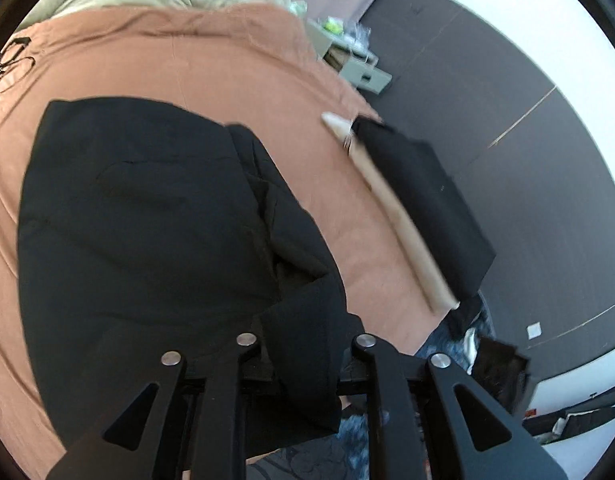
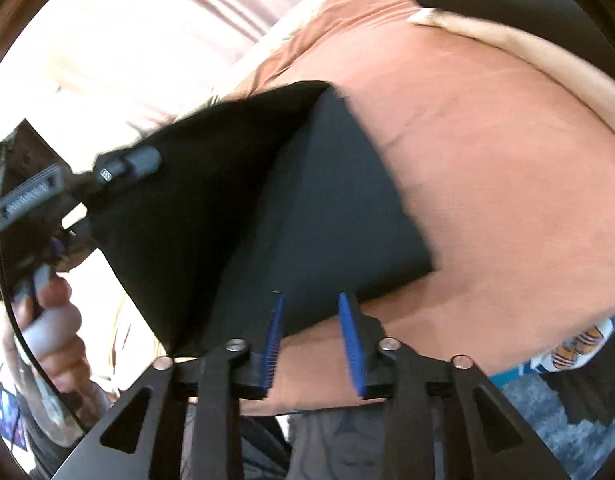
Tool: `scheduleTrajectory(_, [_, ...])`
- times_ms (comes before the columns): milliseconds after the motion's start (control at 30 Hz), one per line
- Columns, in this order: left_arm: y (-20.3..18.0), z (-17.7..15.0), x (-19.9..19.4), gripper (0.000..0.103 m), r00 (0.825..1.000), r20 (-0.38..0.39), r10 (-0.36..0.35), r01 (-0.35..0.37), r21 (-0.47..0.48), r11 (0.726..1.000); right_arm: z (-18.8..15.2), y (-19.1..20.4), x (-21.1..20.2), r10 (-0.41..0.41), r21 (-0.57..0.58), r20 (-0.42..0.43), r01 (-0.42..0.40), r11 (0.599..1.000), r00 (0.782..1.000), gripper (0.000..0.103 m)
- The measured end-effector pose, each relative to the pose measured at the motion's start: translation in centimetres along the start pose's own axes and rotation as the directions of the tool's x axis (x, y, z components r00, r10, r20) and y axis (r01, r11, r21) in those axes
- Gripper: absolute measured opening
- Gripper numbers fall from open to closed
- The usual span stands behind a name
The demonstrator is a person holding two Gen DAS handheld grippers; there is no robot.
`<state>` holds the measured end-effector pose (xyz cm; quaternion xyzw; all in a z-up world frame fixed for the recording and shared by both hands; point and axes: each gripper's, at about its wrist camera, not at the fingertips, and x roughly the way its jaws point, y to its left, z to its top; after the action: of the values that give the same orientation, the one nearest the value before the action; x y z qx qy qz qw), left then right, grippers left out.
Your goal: Fold large clothes
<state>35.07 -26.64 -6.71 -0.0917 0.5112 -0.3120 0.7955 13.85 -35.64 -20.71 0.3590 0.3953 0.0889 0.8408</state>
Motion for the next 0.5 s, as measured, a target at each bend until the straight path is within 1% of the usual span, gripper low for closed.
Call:
scheduleTrajectory(33, [-0.2,-0.2,0.3,0.023,1.000,-0.012,-0.010,0.010,-0.001,1.000,0.0,-0.3,-0.2,0.000,0.010,0.005,0.000,1.000,1.000,0.046])
scheduleTrajectory(67, [-0.2,-0.3,0.4,0.031,0.999,-0.027,-0.028,0.027,-0.004,1.000,0.0,-0.7,-0.3,0.001,0.024,0.014,-0.002,1.000,1.000,0.051])
scheduleTrajectory(100, [-0.3,-0.4,0.4,0.041,0.998,-0.041,-0.048,0.048,-0.008,0.999,0.1,-1.0,-0.4,0.005,0.036,0.021,-0.006,0.999,1.000,0.060])
scheduleTrajectory(133, [-0.9,-0.2,0.2,0.046,0.997,-0.045,-0.070,0.070,-0.011,0.998,0.1,-1.3,-0.5,0.011,0.048,0.029,-0.012,0.999,1.000,0.065])
scheduleTrajectory(167, [-1.2,-0.2,-0.3,0.061,0.995,-0.036,-0.091,0.090,-0.007,0.996,0.2,-1.5,-0.5,0.024,0.059,0.036,-0.026,0.998,0.999,0.066])
scheduleTrajectory(200, [-1.5,-0.2,-0.8,0.076,0.995,-0.019,-0.093,0.093,0.002,0.996,0.4,-1.6,-0.6,0.039,0.066,0.042,-0.042,0.997,0.998,0.066])
scheduleTrajectory(233, [-1.6,-0.1,-1.6,0.080,0.996,0.006,-0.086,0.086,0.015,0.996,0.6,-1.5,-0.7,0.057,0.067,0.048,-0.060,0.996,0.997,0.067])
scheduleTrajectory(267, [-1.7,0.0,-2.4,0.081,0.996,0.030,-0.086,0.085,0.019,0.996,0.6,-1.2,-0.7,0.072,0.066,0.055,-0.075,0.995,0.996,0.069])
scheduleTrajectory(333, [-1.0,0.3,-3.7,0.081,0.995,0.057,-0.086,0.085,0.004,0.996,0.7,-1.0,-1.0,0.098,0.057,0.067,-0.102,0.993,0.993,0.083])
scheduleTrajectory(400, [0.2,0.3,-4.8,0.081,0.996,0.081,-0.049,0.049,-0.004,0.999,1.1,-0.9,-1.9,0.131,0.036,0.081,-0.134,0.990,0.988,0.089])
scheduleTrajectory(433, [1.1,0.2,-5.4,0.081,0.996,0.093,-0.008,0.008,-0.006,1.000,1.1,-0.2,-1.8,0.150,0.018,0.081,-0.151,0.988,0.985,0.090])
scheduleTrajectory(467, [1.8,0.1,-5.6,0.081,0.995,0.099,0.015,-0.014,-0.013,1.000,1.9,-0.2,-1.6,0.159,0.008,0.077,-0.160,0.987,0.984,0.090])
scheduleTrajectory(500, [2.6,-0.1,-5.9,0.081,0.994,0.104,0.027,-0.025,-0.024,0.999,1.8,0.0,-1.4,0.166,0.001,0.072,-0.166,0.986,0.984,0.090])
